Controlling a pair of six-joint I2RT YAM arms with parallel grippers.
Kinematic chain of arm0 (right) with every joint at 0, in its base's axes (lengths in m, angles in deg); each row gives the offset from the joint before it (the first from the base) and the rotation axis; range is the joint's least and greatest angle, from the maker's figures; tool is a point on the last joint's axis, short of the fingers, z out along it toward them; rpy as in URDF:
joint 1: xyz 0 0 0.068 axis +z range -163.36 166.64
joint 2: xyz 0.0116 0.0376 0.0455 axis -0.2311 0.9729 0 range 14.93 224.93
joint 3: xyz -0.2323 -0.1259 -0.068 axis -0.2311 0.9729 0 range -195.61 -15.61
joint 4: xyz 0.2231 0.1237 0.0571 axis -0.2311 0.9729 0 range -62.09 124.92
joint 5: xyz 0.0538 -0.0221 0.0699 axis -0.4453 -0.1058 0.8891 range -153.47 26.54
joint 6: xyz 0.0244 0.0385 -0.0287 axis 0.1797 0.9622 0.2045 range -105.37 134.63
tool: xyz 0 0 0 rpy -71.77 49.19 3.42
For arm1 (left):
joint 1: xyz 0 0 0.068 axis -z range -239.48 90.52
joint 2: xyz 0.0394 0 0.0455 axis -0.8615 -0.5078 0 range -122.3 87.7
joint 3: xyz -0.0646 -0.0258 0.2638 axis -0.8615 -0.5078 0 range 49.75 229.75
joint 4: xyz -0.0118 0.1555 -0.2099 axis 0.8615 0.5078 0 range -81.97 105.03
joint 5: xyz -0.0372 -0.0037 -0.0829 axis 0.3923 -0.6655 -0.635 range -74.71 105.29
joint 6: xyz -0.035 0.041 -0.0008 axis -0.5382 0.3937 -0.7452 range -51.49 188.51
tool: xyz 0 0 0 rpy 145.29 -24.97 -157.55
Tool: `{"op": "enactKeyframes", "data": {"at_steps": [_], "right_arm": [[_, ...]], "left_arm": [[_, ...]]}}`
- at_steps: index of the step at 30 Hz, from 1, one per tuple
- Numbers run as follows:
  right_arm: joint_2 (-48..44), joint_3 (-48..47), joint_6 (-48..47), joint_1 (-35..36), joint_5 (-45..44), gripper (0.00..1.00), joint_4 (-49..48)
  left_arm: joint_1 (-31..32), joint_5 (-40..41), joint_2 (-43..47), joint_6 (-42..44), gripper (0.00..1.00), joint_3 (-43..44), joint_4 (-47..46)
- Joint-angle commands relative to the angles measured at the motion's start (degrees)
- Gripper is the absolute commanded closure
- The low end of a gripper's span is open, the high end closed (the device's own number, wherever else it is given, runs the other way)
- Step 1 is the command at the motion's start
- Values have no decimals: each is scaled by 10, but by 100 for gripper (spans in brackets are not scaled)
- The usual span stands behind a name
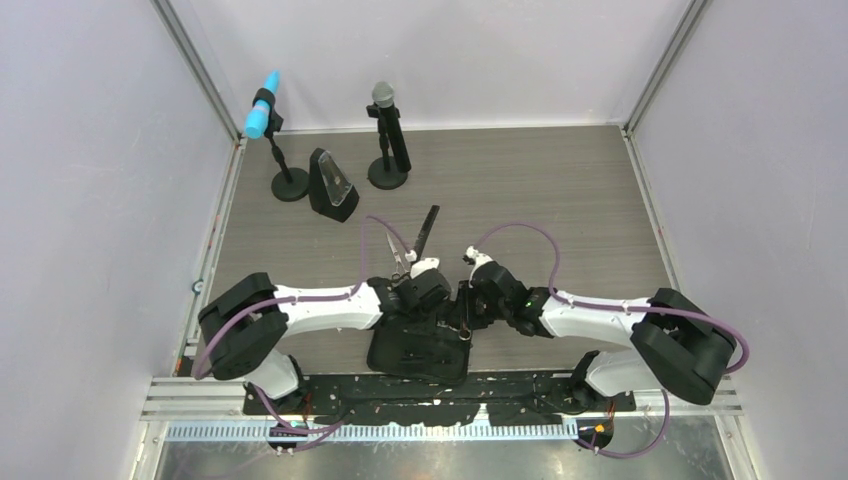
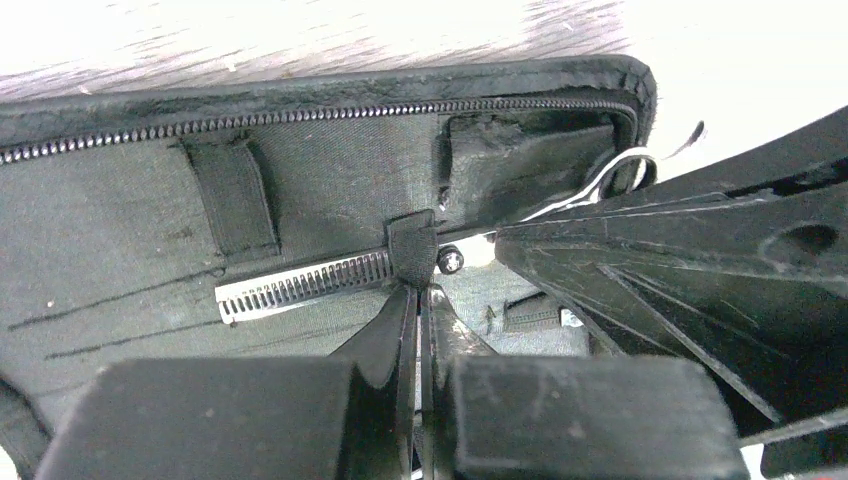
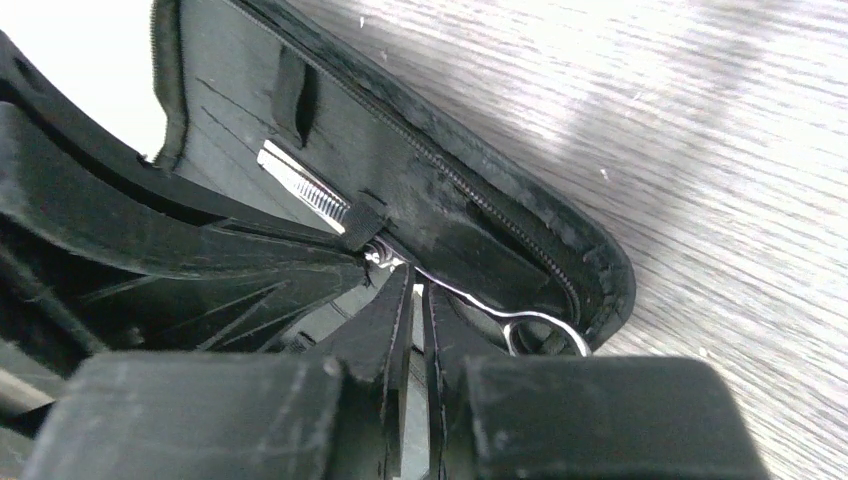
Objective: Sort the hair-cutting tools
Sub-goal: Place the scissors in the hairdressing tool bag.
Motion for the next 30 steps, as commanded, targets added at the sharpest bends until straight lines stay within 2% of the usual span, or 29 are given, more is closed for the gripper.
{"op": "enactKeyframes", "data": {"at_steps": [1, 11, 16, 25, 30], "right_arm": [[20, 4, -12, 3, 50, 88, -25], [53, 1, -16, 3, 90, 87, -50], [65, 2, -17, 3, 97, 88, -46], [116, -23, -28, 19, 127, 87, -39], [141, -45, -31, 28, 137, 88, -48]], "left_arm": [[-4, 23, 51, 12, 100, -15, -55], [-11, -1, 102, 11, 100, -79, -141], [-41, -38, 122, -19, 100, -136, -240], [-46, -35, 160, 19, 100, -152, -261], [-46, -74, 155, 44, 100, -156, -300]]}}
